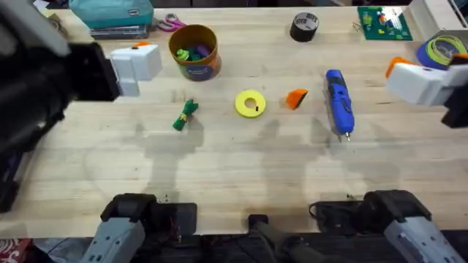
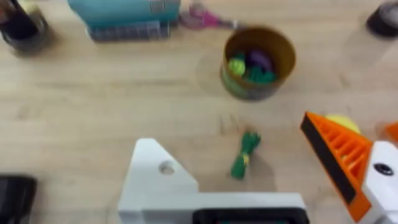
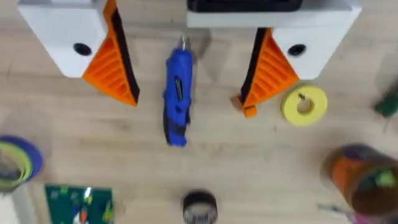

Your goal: Pick up the gripper from the table and insert it into the empty holder that is missing its gripper. Then pick up a screw, insert it into the mounting hole, and use the screwdriver to tighten it. Finally, clean up the table by picking up the vegetable and placing it into the bucket.

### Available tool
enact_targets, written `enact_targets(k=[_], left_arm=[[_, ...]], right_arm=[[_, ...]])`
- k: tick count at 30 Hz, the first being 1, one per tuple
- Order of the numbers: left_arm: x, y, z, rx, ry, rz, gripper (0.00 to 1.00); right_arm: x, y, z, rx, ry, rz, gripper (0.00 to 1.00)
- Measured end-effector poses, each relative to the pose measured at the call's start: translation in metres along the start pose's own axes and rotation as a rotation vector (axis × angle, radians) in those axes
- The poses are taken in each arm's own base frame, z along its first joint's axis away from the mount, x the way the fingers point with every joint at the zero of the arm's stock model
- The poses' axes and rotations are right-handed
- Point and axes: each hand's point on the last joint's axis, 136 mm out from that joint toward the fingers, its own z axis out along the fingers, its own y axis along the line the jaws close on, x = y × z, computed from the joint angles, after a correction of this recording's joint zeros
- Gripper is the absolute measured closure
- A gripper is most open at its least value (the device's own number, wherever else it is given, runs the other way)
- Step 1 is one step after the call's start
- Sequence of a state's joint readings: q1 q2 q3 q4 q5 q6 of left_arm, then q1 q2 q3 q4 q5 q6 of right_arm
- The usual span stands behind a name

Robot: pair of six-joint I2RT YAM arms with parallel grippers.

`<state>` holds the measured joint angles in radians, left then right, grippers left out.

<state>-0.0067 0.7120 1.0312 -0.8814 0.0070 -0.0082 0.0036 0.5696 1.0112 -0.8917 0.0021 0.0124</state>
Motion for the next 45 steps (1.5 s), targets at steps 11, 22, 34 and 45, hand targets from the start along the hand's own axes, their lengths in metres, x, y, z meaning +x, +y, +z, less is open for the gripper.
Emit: enact_targets(k=[11, 22, 34, 45], left_arm=[[0.039, 0.001, 0.047, -0.003, 0.36, -0.003, 0.015], [0.06, 0.001, 0.068, -0.004, 0.49, -0.003, 0.015], [0.074, -0.001, 0.061, 0.033, 0.554, 0.082, 0.015], [0.114, -0.047, 0.072, 0.239, 0.755, 0.395, 0.016]], right_arm=[[0.045, -0.002, 0.041, 0.006, 0.469, 0.014, 0.005], [0.058, -0.003, 0.061, 0.007, 0.576, 0.018, 0.005], [0.058, -0.003, 0.062, 0.007, 0.573, 0.018, 0.005], [0.055, -0.003, 0.064, 0.007, 0.561, 0.017, 0.006]])
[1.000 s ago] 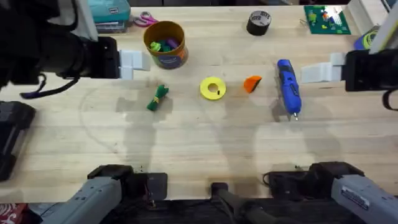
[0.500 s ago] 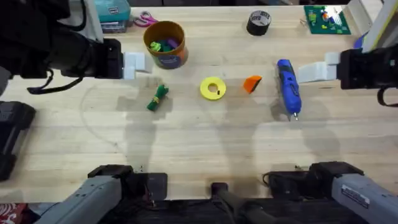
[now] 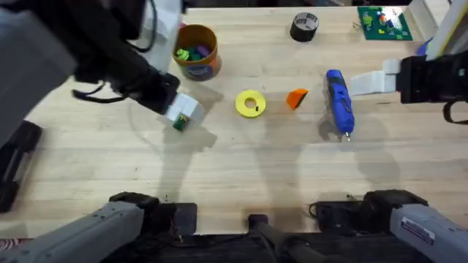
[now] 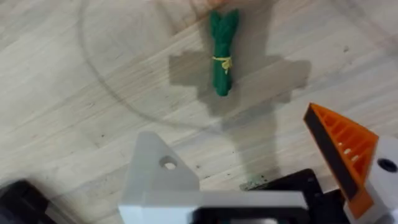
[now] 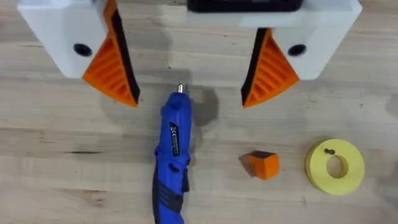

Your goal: Pick up the gripper from the table and insert it into the empty holder that is missing its gripper. Then pick up a screw, insert it into the mounting hole, and use the screwdriver to tighten it. Finally, clean up the table by picking up the vegetable and placing it into the bucket.

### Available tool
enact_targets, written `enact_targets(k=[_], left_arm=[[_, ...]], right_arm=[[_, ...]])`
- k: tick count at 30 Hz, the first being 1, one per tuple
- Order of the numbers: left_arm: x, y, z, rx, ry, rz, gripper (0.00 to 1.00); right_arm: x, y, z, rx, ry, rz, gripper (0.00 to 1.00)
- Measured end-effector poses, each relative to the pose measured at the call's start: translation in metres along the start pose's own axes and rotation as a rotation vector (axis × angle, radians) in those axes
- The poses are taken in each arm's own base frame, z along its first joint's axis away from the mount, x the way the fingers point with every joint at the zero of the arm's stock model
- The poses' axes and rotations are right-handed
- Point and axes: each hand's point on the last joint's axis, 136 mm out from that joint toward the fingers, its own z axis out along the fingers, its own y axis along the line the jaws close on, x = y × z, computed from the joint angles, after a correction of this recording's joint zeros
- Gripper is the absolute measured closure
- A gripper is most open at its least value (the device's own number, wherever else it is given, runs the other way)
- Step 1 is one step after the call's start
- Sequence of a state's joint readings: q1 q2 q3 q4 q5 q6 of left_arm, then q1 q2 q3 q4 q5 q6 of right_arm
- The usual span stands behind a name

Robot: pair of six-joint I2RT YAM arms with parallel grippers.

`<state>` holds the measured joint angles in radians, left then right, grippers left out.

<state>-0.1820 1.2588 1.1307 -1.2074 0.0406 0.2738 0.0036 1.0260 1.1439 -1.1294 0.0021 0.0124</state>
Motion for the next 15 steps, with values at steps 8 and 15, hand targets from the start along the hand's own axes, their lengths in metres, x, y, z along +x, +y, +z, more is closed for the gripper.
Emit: enact_targets(k=[8, 15], left_arm=[[-0.007, -0.004, 0.034, 0.048, 0.093, 0.063, 0.016], [-0.01, 0.002, 0.064, 0.071, 0.157, 0.07, 0.015]], right_arm=[[0.0, 0.0, 0.0, 0.0, 0.0, 0.0, 0.005], [0.0, 0.0, 0.0, 0.0, 0.0, 0.0, 0.005]])
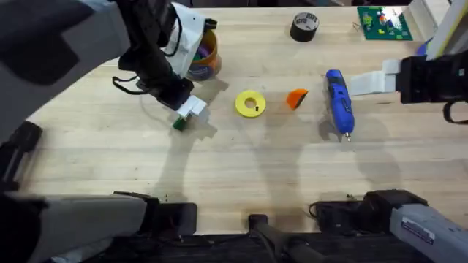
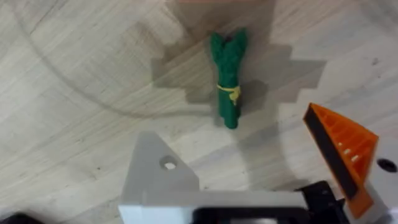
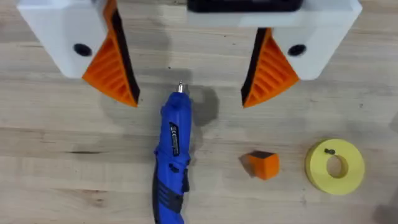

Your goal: Pick up the gripper from the table and insert it into the empty holder that is missing its gripper. Then pick up a screw, insert it into the mounting hole, and use the screwdriver to tighten it. Finally, clean up the table by picking up the vegetable and placing it into the bucket.

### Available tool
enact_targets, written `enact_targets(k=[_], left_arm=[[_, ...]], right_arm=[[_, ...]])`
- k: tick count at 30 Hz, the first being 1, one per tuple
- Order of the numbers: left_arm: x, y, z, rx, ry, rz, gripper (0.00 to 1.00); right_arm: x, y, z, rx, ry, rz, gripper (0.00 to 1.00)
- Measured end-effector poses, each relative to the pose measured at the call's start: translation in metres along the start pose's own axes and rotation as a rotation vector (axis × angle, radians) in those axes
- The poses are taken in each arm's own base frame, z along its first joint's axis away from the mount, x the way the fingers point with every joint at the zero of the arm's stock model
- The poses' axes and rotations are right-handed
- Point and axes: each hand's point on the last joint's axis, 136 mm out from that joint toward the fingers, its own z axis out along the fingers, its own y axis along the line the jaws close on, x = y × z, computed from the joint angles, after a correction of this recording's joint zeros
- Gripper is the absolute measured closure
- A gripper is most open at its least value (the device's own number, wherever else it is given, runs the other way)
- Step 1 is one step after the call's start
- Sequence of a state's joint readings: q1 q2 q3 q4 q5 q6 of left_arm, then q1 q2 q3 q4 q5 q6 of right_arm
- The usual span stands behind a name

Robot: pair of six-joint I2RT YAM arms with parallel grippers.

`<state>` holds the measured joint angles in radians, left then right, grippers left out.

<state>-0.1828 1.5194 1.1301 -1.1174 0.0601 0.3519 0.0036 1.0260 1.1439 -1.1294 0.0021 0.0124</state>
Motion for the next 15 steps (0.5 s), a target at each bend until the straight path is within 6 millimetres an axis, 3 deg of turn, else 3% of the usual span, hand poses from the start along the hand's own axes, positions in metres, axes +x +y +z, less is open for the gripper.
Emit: enact_targets(k=[7, 15], left_arm=[[0.003, 0.015, 0.021, 0.022, 0.054, -0.046, 0.015], [0.002, 0.017, 0.047, 0.044, 0.111, -0.05, 0.015]], right_arm=[[0.0, 0.0, 0.0, 0.0, 0.0, 0.0, 0.006], [0.0, 0.0, 0.0, 0.0, 0.0, 0.0, 0.005]])
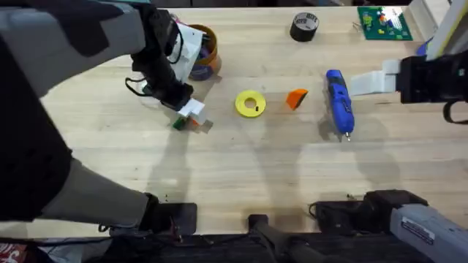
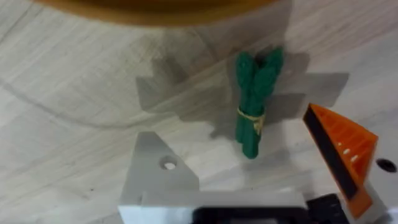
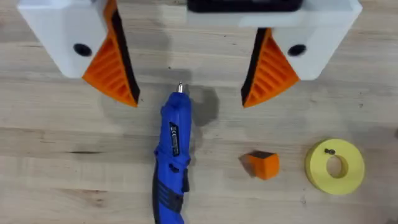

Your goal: Pick up the gripper from the table and insert it into the empty holder that is missing its gripper. Then pick up a screw, insert it into the mounting hole, and use the screwdriver to tighten it. Finally, clean up the table by picking up the vegetable and placing it into the bucket.

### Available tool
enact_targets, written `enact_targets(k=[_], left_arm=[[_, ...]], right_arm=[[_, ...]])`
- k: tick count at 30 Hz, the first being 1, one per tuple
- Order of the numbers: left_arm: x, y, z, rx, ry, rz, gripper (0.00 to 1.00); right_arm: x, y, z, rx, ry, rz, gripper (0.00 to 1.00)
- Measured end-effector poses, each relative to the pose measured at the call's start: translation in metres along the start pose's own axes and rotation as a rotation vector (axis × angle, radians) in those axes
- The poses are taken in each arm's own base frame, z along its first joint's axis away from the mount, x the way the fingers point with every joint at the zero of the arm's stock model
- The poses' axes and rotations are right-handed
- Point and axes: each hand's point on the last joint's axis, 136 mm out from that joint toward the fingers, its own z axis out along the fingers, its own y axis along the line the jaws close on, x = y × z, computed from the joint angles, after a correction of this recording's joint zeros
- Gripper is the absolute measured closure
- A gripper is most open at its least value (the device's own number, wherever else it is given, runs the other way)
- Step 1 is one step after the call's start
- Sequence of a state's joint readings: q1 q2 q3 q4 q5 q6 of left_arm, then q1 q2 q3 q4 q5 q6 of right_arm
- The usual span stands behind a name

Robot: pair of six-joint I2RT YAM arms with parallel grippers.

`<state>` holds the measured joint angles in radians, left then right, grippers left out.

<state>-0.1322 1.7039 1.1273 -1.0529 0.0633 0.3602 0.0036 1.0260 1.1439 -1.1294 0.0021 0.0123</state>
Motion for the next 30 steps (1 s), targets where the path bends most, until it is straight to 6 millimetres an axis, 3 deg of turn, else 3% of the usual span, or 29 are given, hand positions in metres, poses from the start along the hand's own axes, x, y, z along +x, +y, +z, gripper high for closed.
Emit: enact_targets(k=[18, 20, 22, 28, 30], left_arm=[[-0.002, 0.006, 0.016, -0.015, -0.029, -0.007, 0.019], [-0.002, 0.006, 0.016, -0.015, -0.03, -0.006, 0.109], [-0.002, 0.006, 0.016, -0.014, -0.029, -0.007, 0.262], [-0.002, 0.003, 0.016, 0.002, -0.031, -0.002, 0.91], [-0.003, 0.002, 0.016, 0.006, -0.034, 0.005, 0.988]], right_arm=[[0.0, 0.0, 0.0, 0.0, 0.0, 0.0, 0.006], [0.0, 0.0, 0.0, 0.0, 0.0, 0.0, 0.006], [0.0, 0.0, 0.0, 0.0, 0.0, 0.0, 0.006], [0.0, 0.0, 0.0, 0.0, 0.0, 0.0, 0.005], [0.0, 0.0, 0.0, 0.0, 0.0, 0.0, 0.005]])
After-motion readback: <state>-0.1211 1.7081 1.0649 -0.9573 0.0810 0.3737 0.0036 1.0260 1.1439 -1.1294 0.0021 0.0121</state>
